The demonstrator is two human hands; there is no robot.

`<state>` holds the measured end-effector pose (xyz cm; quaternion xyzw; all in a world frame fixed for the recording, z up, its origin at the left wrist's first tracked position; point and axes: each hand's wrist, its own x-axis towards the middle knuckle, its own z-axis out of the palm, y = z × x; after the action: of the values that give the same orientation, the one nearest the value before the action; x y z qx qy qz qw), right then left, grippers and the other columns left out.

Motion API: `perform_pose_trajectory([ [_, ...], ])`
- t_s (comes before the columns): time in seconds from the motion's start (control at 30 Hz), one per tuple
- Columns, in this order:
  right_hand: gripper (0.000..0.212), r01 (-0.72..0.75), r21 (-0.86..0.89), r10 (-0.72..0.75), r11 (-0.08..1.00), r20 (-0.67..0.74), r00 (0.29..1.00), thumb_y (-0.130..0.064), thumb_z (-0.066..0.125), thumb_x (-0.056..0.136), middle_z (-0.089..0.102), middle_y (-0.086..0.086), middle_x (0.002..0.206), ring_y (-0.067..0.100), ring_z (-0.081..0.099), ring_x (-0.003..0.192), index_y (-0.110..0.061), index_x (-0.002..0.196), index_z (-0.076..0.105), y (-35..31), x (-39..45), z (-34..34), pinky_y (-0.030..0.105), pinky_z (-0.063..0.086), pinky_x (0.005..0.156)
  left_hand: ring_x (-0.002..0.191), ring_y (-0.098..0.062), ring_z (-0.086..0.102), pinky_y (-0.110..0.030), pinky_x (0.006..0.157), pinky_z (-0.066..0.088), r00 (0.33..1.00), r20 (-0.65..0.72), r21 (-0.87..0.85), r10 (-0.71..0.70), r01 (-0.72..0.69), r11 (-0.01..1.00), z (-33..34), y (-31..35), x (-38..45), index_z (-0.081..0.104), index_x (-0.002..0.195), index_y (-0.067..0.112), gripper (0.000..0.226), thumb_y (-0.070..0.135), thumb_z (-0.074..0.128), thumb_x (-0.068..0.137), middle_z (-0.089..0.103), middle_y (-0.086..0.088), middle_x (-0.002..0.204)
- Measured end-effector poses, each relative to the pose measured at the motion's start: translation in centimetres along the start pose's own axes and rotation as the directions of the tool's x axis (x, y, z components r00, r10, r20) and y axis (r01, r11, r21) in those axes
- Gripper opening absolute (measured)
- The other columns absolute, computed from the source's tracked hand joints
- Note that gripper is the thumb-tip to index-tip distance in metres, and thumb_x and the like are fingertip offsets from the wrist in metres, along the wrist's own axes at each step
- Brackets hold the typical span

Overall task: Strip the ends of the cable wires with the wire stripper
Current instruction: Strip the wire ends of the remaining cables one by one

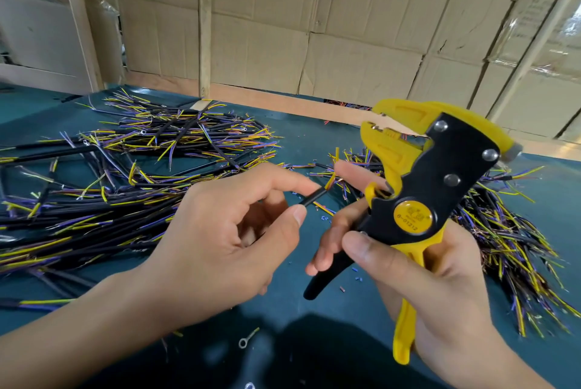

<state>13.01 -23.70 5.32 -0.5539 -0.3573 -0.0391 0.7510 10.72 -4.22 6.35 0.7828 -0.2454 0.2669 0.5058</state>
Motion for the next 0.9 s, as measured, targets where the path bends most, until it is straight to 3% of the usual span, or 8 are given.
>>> perform_pose_trajectory([
  [0.1, 0.048, -0.055, 0.048, 0.055, 0.997, 0.010, 0.998, -0.003, 0.064, 0.084, 0.063, 0.022, 0.080, 0.042, 0.064, 0.069, -0.001, 0.132, 0.060, 0.0, 0.3, -0.3, 0.055, 0.053, 0.068, 0.037, -0.013, 0.060, -0.035, 0.037, 0.045, 1.000, 0.004, 0.017, 0.009, -0.009, 1.000, 0.0, -0.1, -0.1, 0.065, 0.108, 0.027, 0.019, 0.030, 0.055, 0.092, 0.058, 0.009, 0.065],
  [0.2, 0.048, -0.137, 0.236, 0.126, 0.962, 0.062, 0.990, -0.003, 0.071, 0.085, 0.060, 0.023, 0.082, 0.039, 0.063, 0.072, 0.008, 0.129, 0.056, -0.5, 0.7, 0.0, 0.047, 0.054, 0.072, 0.038, -0.013, 0.061, -0.045, 0.046, 0.053, 1.000, 0.017, 0.014, 0.002, -0.002, 1.000, 0.1, -0.1, -0.1, 0.064, 0.109, 0.029, 0.019, 0.031, 0.055, 0.092, 0.057, 0.011, 0.064],
  [0.27, 0.051, -0.195, 0.337, 0.173, 0.921, 0.096, 0.980, -0.006, 0.074, 0.084, 0.058, 0.024, 0.082, 0.038, 0.061, 0.073, 0.012, 0.128, 0.054, -0.6, 1.0, 0.1, 0.046, 0.055, 0.072, 0.039, -0.012, 0.062, -0.044, 0.049, 0.054, 1.000, 0.017, 0.006, -0.005, 0.005, 1.000, 0.1, -0.1, -0.1, 0.064, 0.109, 0.028, 0.019, 0.030, 0.055, 0.093, 0.057, 0.011, 0.064],
  [0.4, 0.048, -0.223, 0.347, 0.197, 0.911, 0.107, 0.974, -0.004, 0.074, 0.083, 0.058, 0.024, 0.083, 0.039, 0.060, 0.071, 0.011, 0.126, 0.057, -0.4, 0.9, -0.1, 0.050, 0.054, 0.070, 0.037, -0.014, 0.061, -0.032, 0.042, 0.048, 0.998, -0.028, -0.060, -0.062, 0.060, 0.996, 0.4, -0.1, -0.1, 0.065, 0.106, 0.030, 0.017, 0.030, 0.057, 0.091, 0.059, 0.001, 0.066],
  [0.5, 0.048, -0.241, 0.358, 0.216, 0.902, 0.109, 0.970, -0.001, 0.072, 0.084, 0.058, 0.025, 0.084, 0.040, 0.060, 0.072, 0.011, 0.128, 0.056, -0.4, 0.8, 0.0, 0.048, 0.054, 0.071, 0.035, -0.021, 0.059, -0.029, 0.039, 0.048, 0.989, -0.056, -0.183, -0.133, 0.121, 0.976, 0.7, -0.1, -0.2, 0.067, 0.103, 0.029, 0.018, 0.019, 0.058, 0.091, 0.060, -0.003, 0.067],
  [0.67, 0.052, -0.239, 0.387, 0.208, 0.891, 0.122, 0.971, -0.005, 0.075, 0.083, 0.059, 0.025, 0.085, 0.039, 0.061, 0.072, 0.010, 0.129, 0.056, -0.3, 0.9, 0.1, 0.045, 0.054, 0.072, 0.040, -0.027, 0.058, -0.034, 0.038, 0.050, 0.976, 0.009, -0.421, -0.216, 0.200, 0.885, 1.4, -0.3, -0.2, 0.064, 0.109, 0.026, 0.022, 0.022, 0.051, 0.092, 0.054, -0.004, 0.070],
  [0.9, 0.051, -0.305, 0.519, 0.246, 0.799, 0.180, 0.952, 0.005, 0.067, 0.086, 0.059, 0.025, 0.085, 0.036, 0.063, 0.073, 0.019, 0.130, 0.048, -0.2, 0.8, 0.2, 0.038, 0.057, 0.069, 0.042, -0.033, 0.055, -0.034, 0.035, 0.048, 0.969, 0.063, -0.500, -0.238, 0.237, 0.833, 1.8, -0.6, -0.3, 0.059, 0.111, 0.029, 0.021, 0.024, 0.045, 0.096, 0.049, -0.003, 0.060],
])
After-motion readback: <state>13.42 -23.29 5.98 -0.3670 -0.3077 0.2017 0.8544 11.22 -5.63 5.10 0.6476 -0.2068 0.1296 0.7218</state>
